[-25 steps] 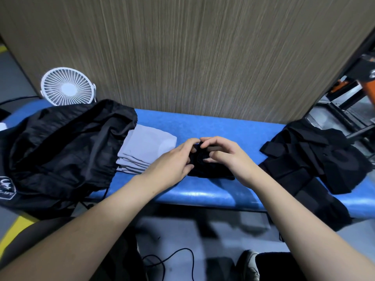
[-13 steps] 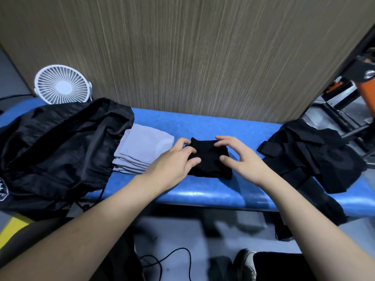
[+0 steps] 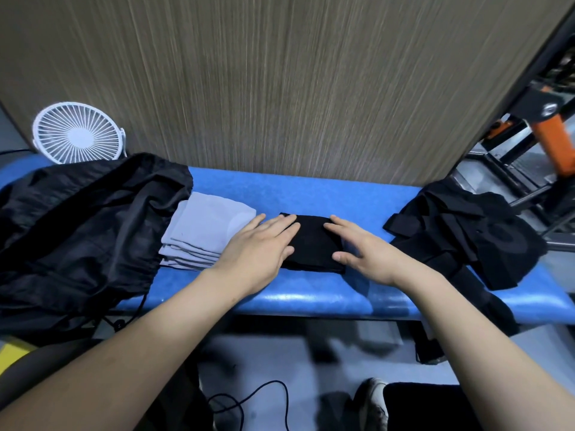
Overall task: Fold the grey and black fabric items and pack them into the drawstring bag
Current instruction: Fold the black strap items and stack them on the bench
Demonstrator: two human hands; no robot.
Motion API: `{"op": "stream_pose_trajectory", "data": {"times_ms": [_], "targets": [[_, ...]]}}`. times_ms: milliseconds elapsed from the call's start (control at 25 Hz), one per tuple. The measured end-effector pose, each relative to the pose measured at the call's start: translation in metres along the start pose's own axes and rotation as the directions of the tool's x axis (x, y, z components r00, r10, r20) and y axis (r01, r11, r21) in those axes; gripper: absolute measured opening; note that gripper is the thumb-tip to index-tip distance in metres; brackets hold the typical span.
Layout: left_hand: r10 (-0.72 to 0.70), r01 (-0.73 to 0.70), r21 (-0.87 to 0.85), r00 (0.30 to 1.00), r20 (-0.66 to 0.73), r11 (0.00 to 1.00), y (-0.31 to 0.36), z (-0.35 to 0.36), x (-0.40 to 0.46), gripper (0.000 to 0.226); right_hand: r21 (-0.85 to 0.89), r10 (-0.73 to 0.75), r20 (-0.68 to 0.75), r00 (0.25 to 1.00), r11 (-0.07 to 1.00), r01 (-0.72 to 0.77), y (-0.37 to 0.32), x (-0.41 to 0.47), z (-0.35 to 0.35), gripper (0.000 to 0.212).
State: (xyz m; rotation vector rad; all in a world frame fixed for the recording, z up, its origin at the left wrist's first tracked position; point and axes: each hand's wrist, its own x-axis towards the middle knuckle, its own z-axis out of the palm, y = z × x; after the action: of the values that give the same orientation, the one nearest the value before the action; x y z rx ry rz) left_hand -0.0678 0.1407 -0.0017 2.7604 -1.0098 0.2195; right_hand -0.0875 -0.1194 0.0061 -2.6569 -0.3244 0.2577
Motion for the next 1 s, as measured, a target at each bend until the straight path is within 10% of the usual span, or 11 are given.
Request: {"op": "stream_pose_trajectory", "data": {"times_ms": [120, 720, 1000], "targets": [[-0.054, 0.034, 0.118, 0.984, 0.169, 0.992, -0.005, -0.002, 0.004, 0.056, -0.032, 0.015, 0.074, 0.997, 0.999, -0.013, 0.001, 0.002, 0.003, 0.068], [-0.117, 0.095, 0.191, 0.988, 0.104, 0.977, -0.008, -0.011, 0.0, 0.055, -0.012, 0.014, 0.067, 0.998, 1.0, -0.013, -0.024, 0.02, 0.011, 0.067], [-0.106, 0.11, 0.02, 0.985, -0.137, 0.994, -0.005, -0.019, 0.009, 0.029, -0.026, -0.046, -0.144, 0.989, 0.999, 0.043, -0.021, 0.002, 0.004, 0.044]]}}
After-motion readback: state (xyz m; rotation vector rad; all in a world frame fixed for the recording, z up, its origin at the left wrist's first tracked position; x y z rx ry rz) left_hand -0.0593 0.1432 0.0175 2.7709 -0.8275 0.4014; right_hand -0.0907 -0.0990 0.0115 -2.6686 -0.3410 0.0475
